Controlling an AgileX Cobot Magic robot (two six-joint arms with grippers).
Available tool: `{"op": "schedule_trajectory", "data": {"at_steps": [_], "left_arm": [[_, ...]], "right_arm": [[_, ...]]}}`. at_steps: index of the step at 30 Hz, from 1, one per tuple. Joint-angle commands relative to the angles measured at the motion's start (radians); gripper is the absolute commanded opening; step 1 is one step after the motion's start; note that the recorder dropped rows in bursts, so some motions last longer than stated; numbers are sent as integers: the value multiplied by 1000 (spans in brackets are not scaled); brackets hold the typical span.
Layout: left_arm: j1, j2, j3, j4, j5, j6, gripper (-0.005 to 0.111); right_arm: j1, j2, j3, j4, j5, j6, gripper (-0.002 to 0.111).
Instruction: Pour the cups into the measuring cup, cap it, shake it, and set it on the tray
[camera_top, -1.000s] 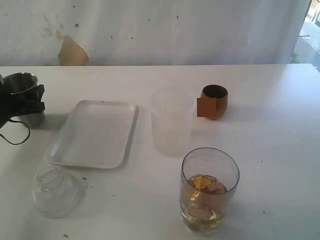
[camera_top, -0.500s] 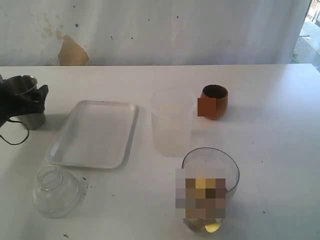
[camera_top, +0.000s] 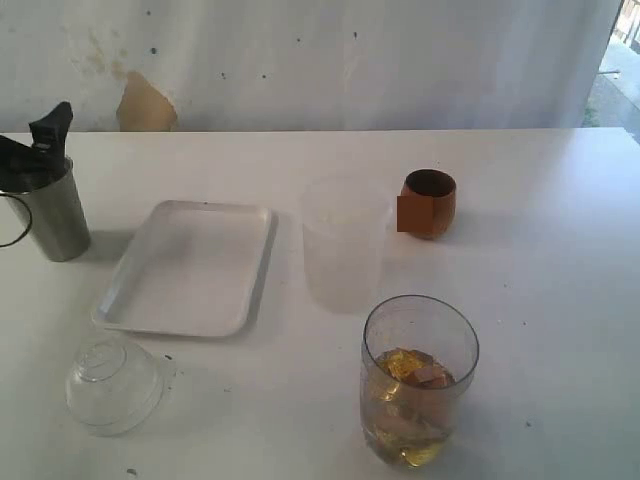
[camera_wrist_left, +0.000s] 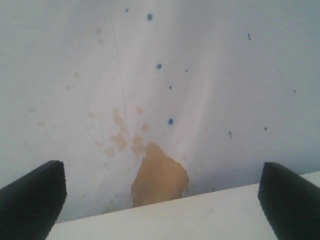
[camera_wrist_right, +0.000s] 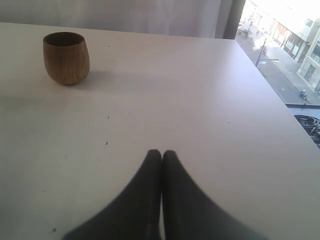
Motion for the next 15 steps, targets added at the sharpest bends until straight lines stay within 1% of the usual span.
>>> {"op": "schedule_trajectory", "data": {"at_steps": [1, 2, 3, 4, 5, 7, 8, 15], "left_arm": [[-1, -97, 6, 4, 48, -50, 99], [-1, -125, 6, 4, 72, -83, 92], [-1, -155, 6, -3, 103, -106, 82], [-1, -182, 6, -10, 132, -113, 68], [-1, -215, 6, -15, 174, -113, 52], [-1, -289, 6, -15, 274, -113, 13], [-1, -318, 6, -15, 331, -113, 0], [-1, -559, 6, -49, 655, -110, 0]], "right_arm": [[-2, -5, 1, -4, -2, 5, 0], [-2, -5, 1, -4, -2, 5, 0], [-2, -5, 1, -4, -2, 5, 0], [-2, -5, 1, -4, -2, 5, 0], [-2, -5, 1, -4, -2, 5, 0], [-2, -5, 1, -4, -2, 5, 0], [-2, -5, 1, -4, -2, 5, 0], [-2, -5, 1, -4, -2, 5, 0]]}}
